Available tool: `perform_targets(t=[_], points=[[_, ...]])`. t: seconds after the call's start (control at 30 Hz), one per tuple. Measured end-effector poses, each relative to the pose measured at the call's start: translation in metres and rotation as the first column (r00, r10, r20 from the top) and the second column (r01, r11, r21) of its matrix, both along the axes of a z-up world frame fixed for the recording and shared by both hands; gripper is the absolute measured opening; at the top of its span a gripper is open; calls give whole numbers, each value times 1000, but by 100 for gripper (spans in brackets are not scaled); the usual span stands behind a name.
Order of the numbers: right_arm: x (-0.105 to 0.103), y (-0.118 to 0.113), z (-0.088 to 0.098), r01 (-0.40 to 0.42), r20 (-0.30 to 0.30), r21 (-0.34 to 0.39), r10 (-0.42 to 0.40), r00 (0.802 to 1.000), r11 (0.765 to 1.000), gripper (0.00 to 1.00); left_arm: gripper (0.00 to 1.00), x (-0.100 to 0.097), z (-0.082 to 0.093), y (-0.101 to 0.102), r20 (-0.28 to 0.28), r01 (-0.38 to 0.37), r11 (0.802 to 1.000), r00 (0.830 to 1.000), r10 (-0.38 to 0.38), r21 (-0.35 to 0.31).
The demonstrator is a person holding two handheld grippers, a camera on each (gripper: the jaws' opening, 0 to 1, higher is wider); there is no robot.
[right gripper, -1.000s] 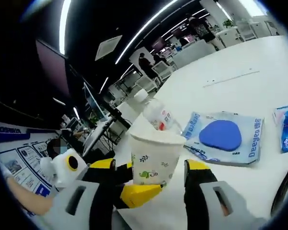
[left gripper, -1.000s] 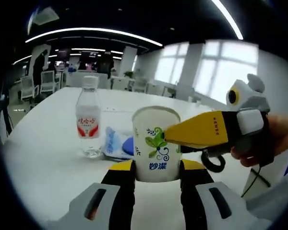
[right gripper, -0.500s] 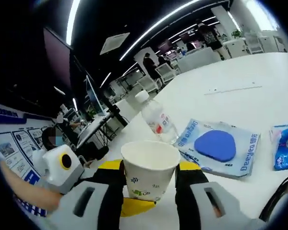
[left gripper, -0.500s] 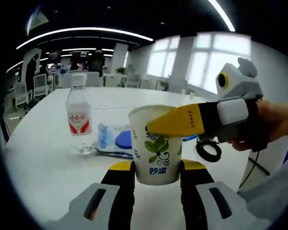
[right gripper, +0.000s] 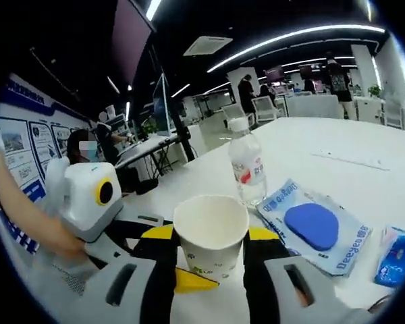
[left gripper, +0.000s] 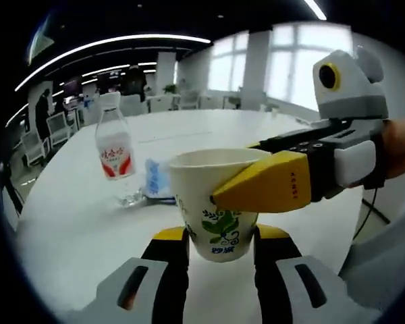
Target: Arrange the tabletop items into an orderly group along one side of the table until the central work area is clear of visible clutter.
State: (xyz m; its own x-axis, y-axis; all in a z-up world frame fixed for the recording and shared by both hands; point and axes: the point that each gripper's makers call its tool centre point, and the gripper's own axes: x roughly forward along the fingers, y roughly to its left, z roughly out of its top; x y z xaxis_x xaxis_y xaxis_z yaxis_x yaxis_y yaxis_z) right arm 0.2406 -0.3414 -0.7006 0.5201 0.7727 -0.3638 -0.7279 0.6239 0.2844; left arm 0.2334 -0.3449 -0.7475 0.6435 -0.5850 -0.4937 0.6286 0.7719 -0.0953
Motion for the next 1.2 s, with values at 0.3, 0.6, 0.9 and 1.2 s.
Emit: perform_targets(t=[0.3,0.6,0.9,1.2], points=[[-11,0,-19,-75,37,-41,77,996,996,34,33,-11,-23,1,-39,42,996,998,-40,73],[-14,-3,-25,-105,66,-43,108,992,994,34,29,-20,-33,3,-74,80,992,995,-72,100],[-19,-3,-33,-132,73,-57,136,988,990,35,32,-24,-37,15,-112,61,995,992,-52,78],[-24,-3,-36,-142,81,-72,148,986,987,35,35,-24,-32,31,-122,-22,1000,992,24,17]])
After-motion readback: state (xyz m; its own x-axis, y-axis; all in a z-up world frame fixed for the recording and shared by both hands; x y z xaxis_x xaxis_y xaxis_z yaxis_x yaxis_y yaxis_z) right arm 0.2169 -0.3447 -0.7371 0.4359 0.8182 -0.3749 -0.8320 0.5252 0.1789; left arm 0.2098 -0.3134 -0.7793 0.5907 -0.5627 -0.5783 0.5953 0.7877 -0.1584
